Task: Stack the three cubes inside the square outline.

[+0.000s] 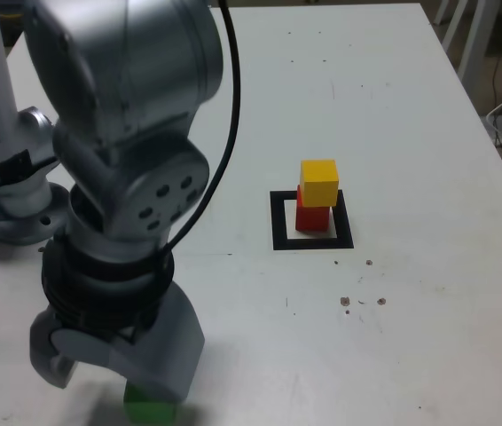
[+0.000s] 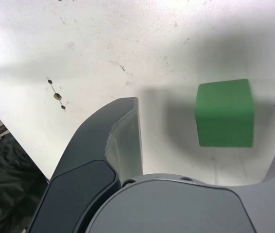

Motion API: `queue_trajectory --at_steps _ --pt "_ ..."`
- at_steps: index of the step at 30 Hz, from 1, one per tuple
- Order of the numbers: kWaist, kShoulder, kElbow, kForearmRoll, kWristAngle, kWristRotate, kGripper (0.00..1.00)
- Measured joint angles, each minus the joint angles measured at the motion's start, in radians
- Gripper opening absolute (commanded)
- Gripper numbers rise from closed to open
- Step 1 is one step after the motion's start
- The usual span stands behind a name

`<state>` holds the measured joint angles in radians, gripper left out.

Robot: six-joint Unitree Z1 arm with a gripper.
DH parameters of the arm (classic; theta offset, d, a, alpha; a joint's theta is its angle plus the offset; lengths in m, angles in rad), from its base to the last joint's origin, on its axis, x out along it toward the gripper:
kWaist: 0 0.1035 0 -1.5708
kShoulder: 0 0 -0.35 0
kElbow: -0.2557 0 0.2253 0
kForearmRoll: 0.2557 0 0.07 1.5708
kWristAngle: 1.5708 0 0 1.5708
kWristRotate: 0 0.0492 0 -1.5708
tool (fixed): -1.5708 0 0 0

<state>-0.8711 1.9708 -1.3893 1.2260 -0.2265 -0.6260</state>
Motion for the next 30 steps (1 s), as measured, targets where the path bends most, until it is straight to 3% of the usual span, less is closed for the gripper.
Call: queue_trajectory --at_steps 8,13,19,26,30 --pt "0.0 0.026 0.028 -0.062 -0.03 0.033 0.96" --pt "0.0 0.041 0.033 -0.086 -0.047 0.058 0.89" --pt "0.011 0.05 0.037 -0.096 -0.049 0.093 0.68" --pt "0.018 0.053 0.027 -0.108 -0.016 0.115 0.34" --pt "0.018 0.053 0.021 -0.109 0.002 0.118 0.28"
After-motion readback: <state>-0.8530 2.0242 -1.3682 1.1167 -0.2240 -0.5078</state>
